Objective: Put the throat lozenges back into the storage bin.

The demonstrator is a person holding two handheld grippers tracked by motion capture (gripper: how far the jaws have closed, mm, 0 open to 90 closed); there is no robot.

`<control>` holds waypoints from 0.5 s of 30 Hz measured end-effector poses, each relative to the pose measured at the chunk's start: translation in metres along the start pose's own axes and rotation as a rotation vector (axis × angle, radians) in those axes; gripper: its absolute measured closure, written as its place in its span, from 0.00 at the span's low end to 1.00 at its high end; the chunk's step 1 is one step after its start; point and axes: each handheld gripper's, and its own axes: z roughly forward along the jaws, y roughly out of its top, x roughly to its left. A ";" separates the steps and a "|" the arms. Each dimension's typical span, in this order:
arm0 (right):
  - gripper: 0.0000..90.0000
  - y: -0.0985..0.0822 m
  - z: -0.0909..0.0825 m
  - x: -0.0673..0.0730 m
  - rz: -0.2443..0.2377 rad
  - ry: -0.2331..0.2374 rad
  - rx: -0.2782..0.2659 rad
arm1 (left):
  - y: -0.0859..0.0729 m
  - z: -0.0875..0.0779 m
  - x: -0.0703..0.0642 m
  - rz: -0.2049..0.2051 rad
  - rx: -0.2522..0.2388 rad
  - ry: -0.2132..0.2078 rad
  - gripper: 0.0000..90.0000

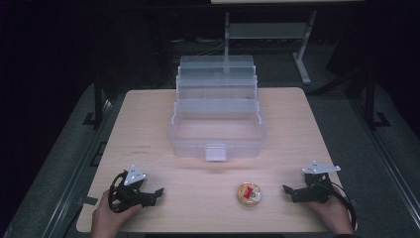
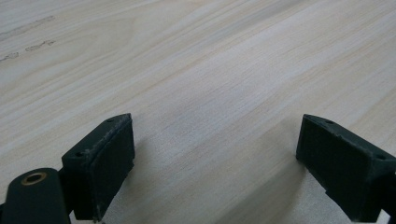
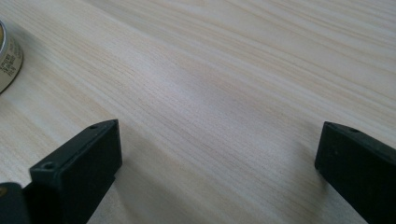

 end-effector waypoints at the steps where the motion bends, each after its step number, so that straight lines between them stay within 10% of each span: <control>1: 0.00 0.000 0.000 0.000 0.000 0.000 0.000 | 0.000 0.000 0.000 0.000 0.000 0.000 0.12; 15: 0.00 0.007 -0.002 -0.002 -0.011 0.008 0.078 | 0.000 0.000 0.000 0.000 -0.001 0.001 0.12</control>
